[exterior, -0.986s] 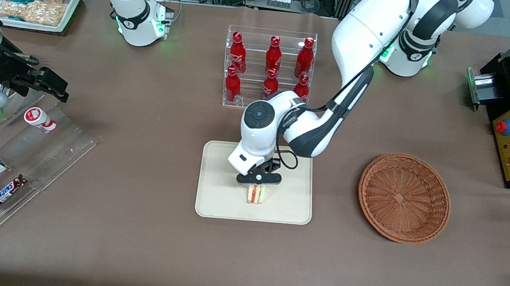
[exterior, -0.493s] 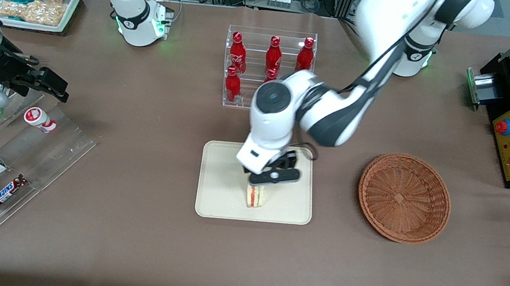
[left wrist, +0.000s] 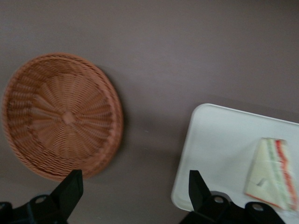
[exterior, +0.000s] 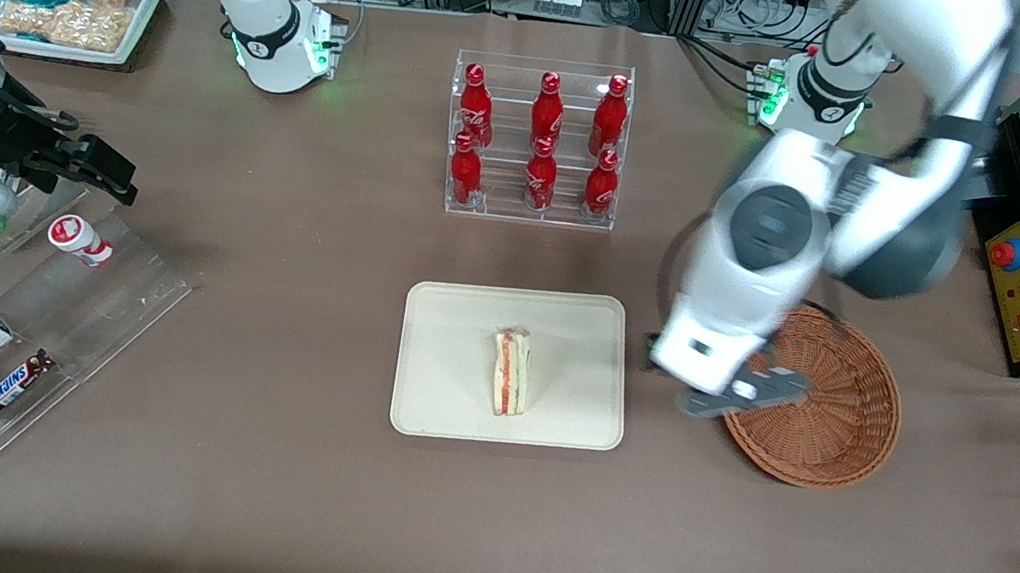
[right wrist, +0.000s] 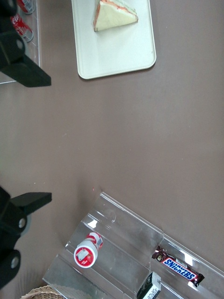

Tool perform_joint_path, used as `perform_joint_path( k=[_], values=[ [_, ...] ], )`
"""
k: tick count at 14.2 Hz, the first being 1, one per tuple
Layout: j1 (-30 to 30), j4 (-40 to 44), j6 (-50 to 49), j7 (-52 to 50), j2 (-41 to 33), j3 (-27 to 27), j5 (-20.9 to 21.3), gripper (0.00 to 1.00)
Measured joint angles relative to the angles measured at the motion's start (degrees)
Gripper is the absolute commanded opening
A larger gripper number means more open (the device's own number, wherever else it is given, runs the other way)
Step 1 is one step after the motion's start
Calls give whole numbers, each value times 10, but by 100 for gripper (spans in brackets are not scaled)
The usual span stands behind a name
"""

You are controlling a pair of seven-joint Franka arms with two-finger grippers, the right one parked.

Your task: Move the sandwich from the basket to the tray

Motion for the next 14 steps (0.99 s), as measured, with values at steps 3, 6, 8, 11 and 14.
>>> perform_joint_path(
  k=[3, 6, 8, 11, 14],
  values=[
    [77, -69, 0, 119, -65, 0, 0, 100],
    [138, -125, -12, 238, -132, 0, -4, 100],
    [172, -132, -34, 314, -162, -2, -20, 100],
    [218, -116, -67, 446, -201, -3, -54, 100],
    [232, -78, -89, 507, -219, -3, -56, 100]
  ],
)
